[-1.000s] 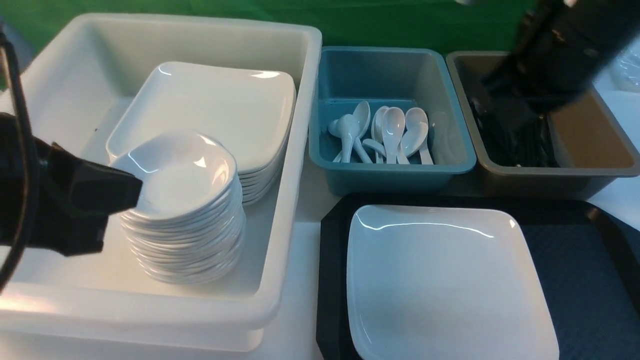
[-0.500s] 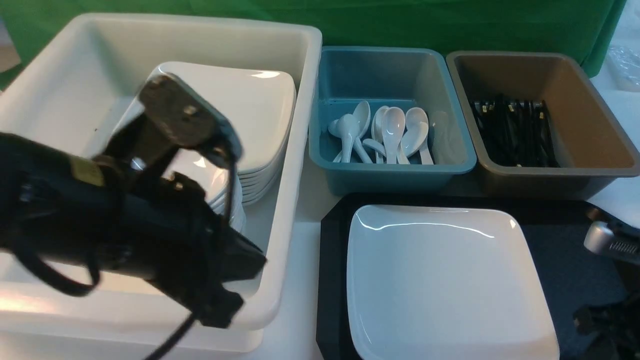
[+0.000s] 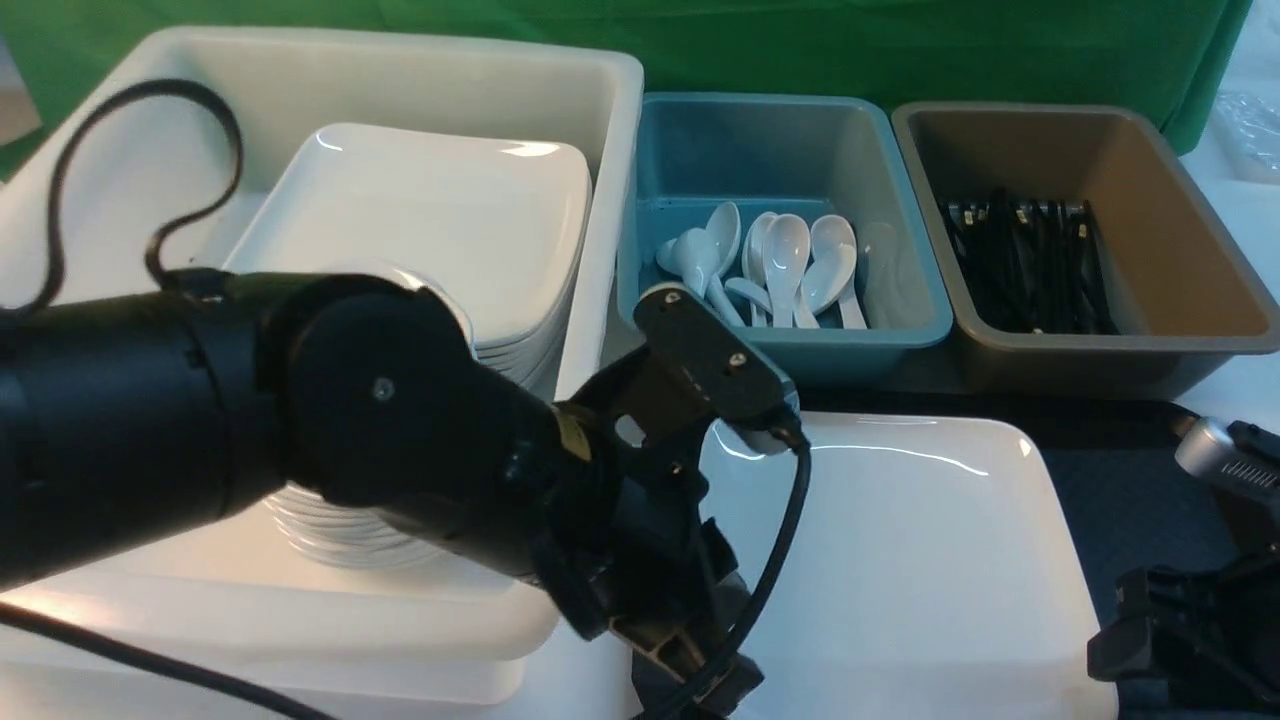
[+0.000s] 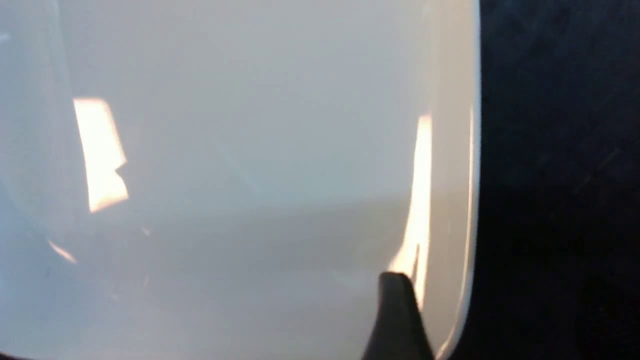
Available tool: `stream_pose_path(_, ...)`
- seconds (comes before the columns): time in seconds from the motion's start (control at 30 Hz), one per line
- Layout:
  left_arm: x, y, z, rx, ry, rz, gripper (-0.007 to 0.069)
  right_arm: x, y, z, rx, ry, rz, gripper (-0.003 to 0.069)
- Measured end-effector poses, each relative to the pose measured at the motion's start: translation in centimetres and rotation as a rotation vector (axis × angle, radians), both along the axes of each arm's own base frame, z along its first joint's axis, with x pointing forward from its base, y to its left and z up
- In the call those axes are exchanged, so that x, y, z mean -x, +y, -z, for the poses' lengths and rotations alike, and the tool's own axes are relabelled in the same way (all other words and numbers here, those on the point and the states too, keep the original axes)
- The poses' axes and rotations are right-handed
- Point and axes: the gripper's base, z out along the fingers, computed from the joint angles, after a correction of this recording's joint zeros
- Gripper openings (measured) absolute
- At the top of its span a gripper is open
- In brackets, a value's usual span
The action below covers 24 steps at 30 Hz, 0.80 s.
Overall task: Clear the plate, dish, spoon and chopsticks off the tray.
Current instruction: Use the right arm to grab a plate from the dinner plate
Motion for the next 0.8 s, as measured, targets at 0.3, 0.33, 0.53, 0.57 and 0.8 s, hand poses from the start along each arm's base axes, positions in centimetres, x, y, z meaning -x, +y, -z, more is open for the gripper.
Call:
stream_pose_path(0.3,-1.5,-0.8,0.1,0.067,-0.085,-0.076,0.0007,-0.8,0.3,2.1,0.001,0.07,0.003,0.0482)
stream_pose_path(0.33,-1.6,-0.8,0.1,0.069,-0.088,-0.077,0.0007,-0.8,0.6,2.3,0.001,0.077,-0.008,0.0482)
stream_pose_path(0.53,-1.6,-0.8,0.0,0.075,-0.095,-0.082,0.0007,-1.2,2.0,3.0,0.017,0.061,-0.057,0.0457)
stream_pose_path(0.57,-1.7,-0.8,0.0,0.076,-0.095,-0.082,0.0007,-1.3,2.3,3.1,0.022,0.051,-0.064,0.0418)
stream_pose_path(0.8,-1.6,-0.8,0.0,0.073,-0.091,-0.081,0.0007,-1.5,2.7,3.1,0.002,0.046,-0.042,0.0231)
